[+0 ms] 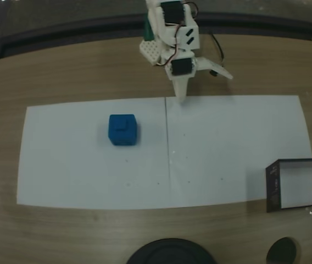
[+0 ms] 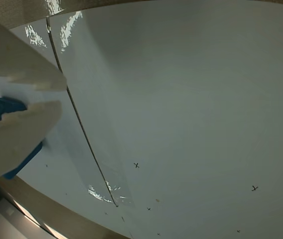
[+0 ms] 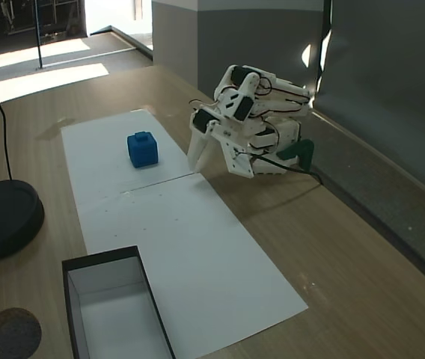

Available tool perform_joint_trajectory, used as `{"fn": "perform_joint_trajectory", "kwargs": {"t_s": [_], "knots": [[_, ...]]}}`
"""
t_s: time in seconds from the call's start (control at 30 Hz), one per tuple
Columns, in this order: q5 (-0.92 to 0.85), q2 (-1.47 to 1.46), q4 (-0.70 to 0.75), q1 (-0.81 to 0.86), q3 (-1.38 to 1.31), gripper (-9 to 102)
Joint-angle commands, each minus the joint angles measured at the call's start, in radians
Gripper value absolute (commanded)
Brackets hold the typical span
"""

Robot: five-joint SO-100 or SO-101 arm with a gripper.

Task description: Grab a blue square and put it in the box.

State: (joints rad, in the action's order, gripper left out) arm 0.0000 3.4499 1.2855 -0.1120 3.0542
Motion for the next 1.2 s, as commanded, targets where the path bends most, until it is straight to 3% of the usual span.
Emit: {"fn": "perform_joint_trajectory", "kwargs": {"t_s": [0.0,0.4,0.53,0.67,0.8,0.97,1.17], "knots": [[-0.005,0.026,0.008,-0.003,-0.054,0],[-0.005,0.026,0.008,-0.003,-0.054,0],[-0.005,0.026,-0.077,0.011,-0.046,1],[-0.008,0.026,-0.230,0.130,-0.097,13],[-0.057,0.023,-0.238,0.273,-0.206,30],[-0.072,-0.026,-0.219,0.382,-0.325,31],[-0.124,-0.411,-0.146,0.442,-0.548,35]]}}
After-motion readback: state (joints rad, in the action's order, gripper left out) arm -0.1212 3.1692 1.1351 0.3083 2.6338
